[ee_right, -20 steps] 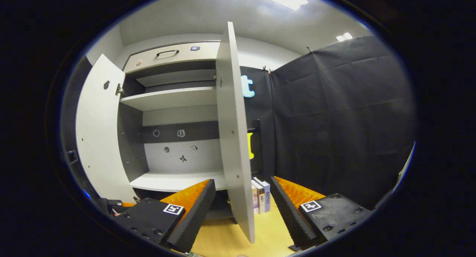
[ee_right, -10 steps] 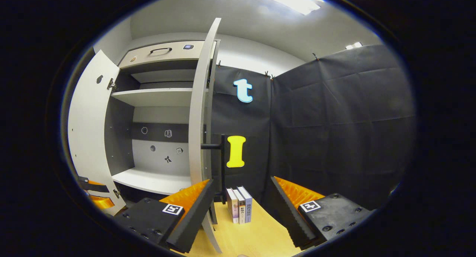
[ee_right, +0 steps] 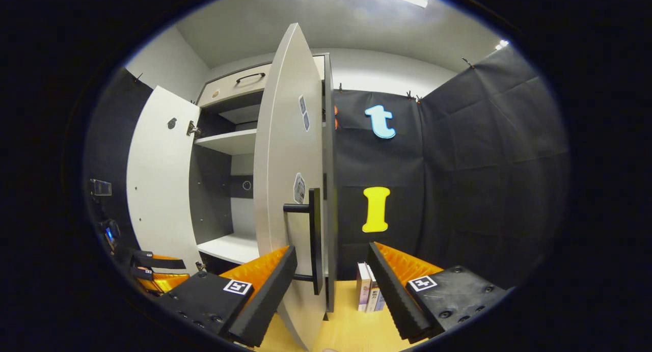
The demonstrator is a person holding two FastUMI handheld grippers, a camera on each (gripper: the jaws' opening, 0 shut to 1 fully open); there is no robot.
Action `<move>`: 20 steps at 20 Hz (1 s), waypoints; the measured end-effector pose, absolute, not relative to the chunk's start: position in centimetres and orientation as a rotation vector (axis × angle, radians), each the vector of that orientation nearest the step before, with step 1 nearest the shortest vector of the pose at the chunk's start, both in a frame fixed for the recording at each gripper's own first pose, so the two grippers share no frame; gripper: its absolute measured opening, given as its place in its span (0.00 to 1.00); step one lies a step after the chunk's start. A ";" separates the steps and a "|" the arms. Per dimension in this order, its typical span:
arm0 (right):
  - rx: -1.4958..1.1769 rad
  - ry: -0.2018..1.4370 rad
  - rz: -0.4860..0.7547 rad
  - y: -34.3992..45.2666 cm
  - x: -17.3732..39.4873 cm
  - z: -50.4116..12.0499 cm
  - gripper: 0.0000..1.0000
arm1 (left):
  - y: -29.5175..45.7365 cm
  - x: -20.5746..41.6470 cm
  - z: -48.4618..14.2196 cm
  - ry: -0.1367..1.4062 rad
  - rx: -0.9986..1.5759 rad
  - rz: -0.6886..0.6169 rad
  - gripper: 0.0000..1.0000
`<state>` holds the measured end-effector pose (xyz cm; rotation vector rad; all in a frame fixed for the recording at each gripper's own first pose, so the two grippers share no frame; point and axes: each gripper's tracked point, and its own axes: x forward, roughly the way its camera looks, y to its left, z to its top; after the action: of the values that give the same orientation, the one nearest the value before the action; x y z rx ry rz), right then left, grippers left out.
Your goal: Grasp the bottle in the cabinet with the left hand and place it on the coaster, then close the right door with the right hand and the left door with the left hand.
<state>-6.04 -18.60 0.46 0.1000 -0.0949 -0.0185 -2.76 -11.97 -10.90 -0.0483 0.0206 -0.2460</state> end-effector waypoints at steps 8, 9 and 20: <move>0.133 -0.096 0.101 -11.8 -2.3 0.3 0.97 | -5.8 -5.6 -9.8 0.020 -0.013 -0.110 0.97; 0.141 -0.097 0.111 -10.9 -1.7 0.3 1.00 | -4.8 -6.1 -9.6 0.022 -0.014 -0.090 0.97; 0.175 -0.120 0.188 -1.6 9.5 -0.5 0.96 | 6.1 -12.1 -7.2 0.000 -0.037 0.183 0.97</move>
<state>9.51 -1.57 -0.48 0.1754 -0.1205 0.1877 -12.14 6.09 -7.23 -0.0372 -0.0002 0.1826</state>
